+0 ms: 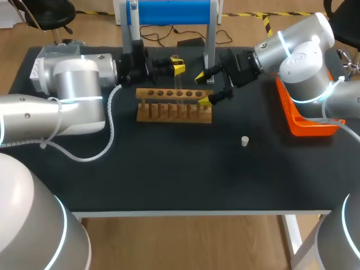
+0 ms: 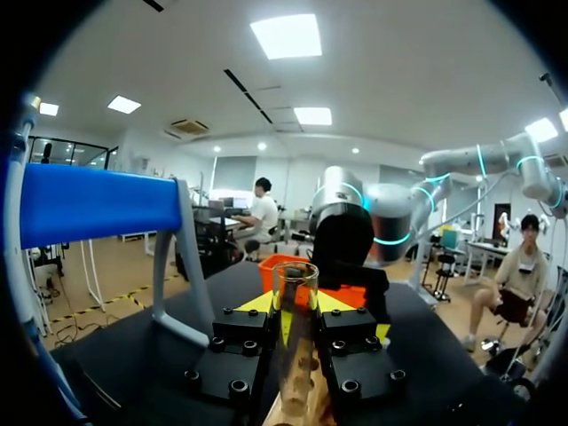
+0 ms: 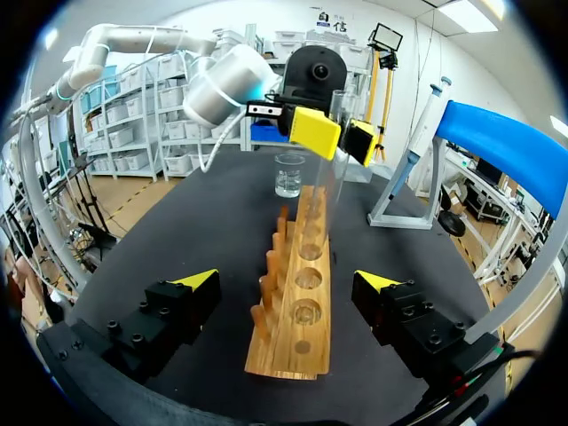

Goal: Invert the test tube, pick up the pipette, mount the tip to pipette, aspirate from beaker and dispense into the tube, eject the tip, return the pipette, and cap with the stopper.

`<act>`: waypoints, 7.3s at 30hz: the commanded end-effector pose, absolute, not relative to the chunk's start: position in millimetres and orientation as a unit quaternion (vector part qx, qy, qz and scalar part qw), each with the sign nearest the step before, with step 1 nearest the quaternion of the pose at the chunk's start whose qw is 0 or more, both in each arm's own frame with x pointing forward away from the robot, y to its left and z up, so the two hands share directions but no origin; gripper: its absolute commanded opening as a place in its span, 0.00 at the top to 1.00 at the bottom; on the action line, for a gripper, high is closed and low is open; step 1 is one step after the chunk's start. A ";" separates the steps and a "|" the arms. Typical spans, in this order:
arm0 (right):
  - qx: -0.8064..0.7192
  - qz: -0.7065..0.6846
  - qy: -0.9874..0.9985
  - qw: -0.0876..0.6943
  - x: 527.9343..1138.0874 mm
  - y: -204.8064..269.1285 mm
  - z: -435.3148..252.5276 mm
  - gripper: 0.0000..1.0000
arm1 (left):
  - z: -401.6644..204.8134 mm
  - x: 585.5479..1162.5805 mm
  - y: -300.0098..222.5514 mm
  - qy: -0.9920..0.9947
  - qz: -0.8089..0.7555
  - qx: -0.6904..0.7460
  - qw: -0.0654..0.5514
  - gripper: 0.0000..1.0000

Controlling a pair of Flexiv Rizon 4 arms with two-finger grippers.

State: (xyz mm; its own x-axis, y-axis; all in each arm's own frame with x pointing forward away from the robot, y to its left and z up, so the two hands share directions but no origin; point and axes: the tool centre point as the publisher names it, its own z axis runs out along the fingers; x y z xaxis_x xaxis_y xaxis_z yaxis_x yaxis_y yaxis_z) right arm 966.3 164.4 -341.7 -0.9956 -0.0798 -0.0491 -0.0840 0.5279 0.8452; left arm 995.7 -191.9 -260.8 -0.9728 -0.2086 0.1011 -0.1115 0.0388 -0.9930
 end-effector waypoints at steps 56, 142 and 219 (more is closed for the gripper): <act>-0.047 0.484 0.874 0.002 966.3 164.0 -342.0 0.00 | -264.0 991.7 -196.4 0.753 -0.649 -0.093 0.056 0.00; -0.047 0.484 0.874 0.002 966.3 164.0 -342.0 0.00 | -212.6 926.1 16.9 0.817 -0.515 -0.245 0.089 0.00; -0.047 0.484 0.874 0.002 966.3 164.0 -342.0 0.00 | -282.8 995.5 235.6 0.749 -0.401 -0.482 0.213 0.00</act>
State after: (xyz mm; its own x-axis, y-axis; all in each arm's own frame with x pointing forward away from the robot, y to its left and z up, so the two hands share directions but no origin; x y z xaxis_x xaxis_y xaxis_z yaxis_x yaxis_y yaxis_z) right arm 966.2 164.4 -341.7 -0.9956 -0.0797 -0.0491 -0.0839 0.5280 0.8451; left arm 989.3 239.5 -281.5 -0.4591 -0.8844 0.0843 -0.5400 0.2024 -0.8170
